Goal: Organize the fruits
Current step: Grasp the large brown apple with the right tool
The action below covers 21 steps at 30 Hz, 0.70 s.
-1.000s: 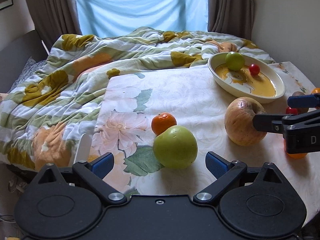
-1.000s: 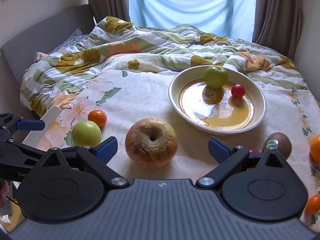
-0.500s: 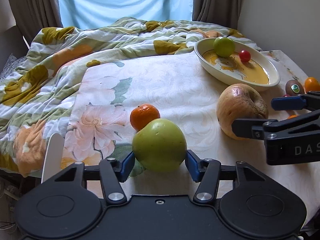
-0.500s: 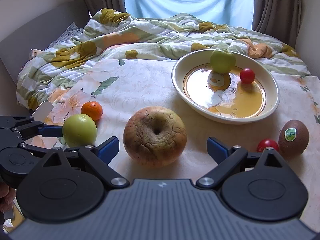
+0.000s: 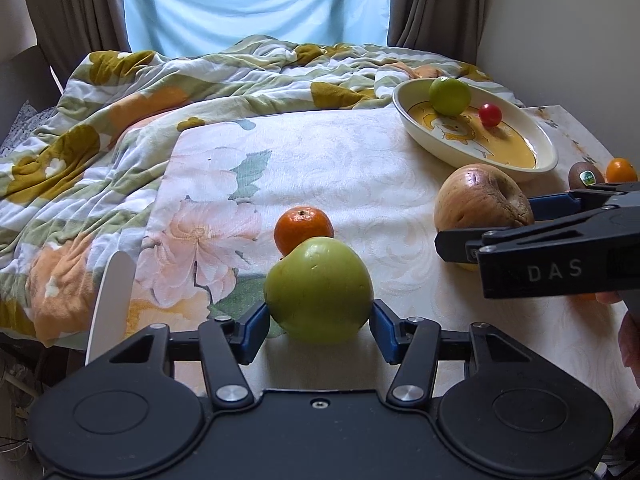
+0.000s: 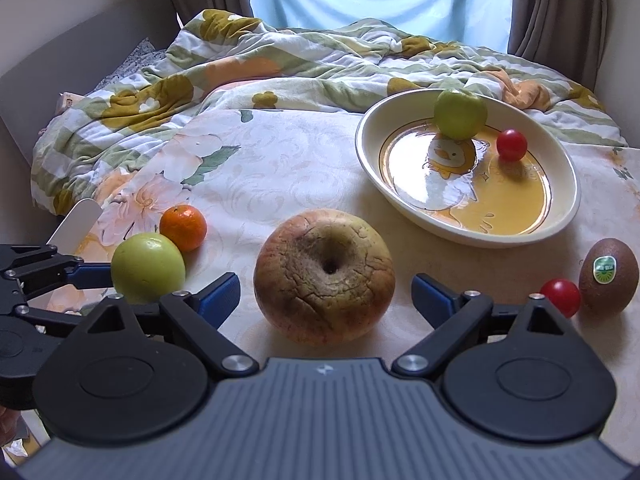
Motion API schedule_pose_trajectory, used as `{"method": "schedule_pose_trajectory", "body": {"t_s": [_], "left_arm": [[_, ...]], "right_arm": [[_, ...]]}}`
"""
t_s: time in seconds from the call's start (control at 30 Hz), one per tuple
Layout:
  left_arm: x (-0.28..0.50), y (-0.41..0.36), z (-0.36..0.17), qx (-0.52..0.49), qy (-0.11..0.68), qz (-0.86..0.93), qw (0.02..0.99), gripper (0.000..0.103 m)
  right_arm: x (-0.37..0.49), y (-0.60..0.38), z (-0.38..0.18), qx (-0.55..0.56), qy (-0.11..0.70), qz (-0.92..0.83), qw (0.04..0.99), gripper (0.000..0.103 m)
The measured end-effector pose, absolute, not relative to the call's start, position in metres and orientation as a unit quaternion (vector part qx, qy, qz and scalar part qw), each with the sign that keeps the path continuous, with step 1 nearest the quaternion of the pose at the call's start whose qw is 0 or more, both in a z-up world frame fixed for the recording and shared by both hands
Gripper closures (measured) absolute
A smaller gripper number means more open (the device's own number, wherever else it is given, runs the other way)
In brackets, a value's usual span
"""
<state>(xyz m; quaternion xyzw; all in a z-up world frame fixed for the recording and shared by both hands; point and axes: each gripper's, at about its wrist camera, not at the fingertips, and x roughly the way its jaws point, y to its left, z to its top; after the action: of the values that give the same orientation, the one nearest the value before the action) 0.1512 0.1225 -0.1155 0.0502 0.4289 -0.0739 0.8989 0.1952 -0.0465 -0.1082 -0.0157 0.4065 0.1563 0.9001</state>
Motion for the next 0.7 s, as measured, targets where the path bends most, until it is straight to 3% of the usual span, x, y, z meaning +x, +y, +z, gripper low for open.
{"method": "schedule_pose_trajectory", "body": {"t_s": [0.1, 0.13, 0.7], "left_arm": [[0.149, 0.123, -0.115, 0.048, 0.427, -0.072, 0.900, 0.044], [0.148, 0.123, -0.115, 0.047, 0.426, -0.071, 0.900, 0.044], [0.133, 0.121, -0.099, 0.031, 0.394, -0.059, 0.917, 0.047]], "right_arm": [[0.199, -0.047, -0.112, -0.012, 0.411, 0.153, 0.898, 0.005], [0.199, -0.047, -0.114, -0.012, 0.413, 0.154, 0.898, 0.013], [0.184, -0.052, -0.108, -0.019, 0.403, 0.172, 0.899, 0.014]]}}
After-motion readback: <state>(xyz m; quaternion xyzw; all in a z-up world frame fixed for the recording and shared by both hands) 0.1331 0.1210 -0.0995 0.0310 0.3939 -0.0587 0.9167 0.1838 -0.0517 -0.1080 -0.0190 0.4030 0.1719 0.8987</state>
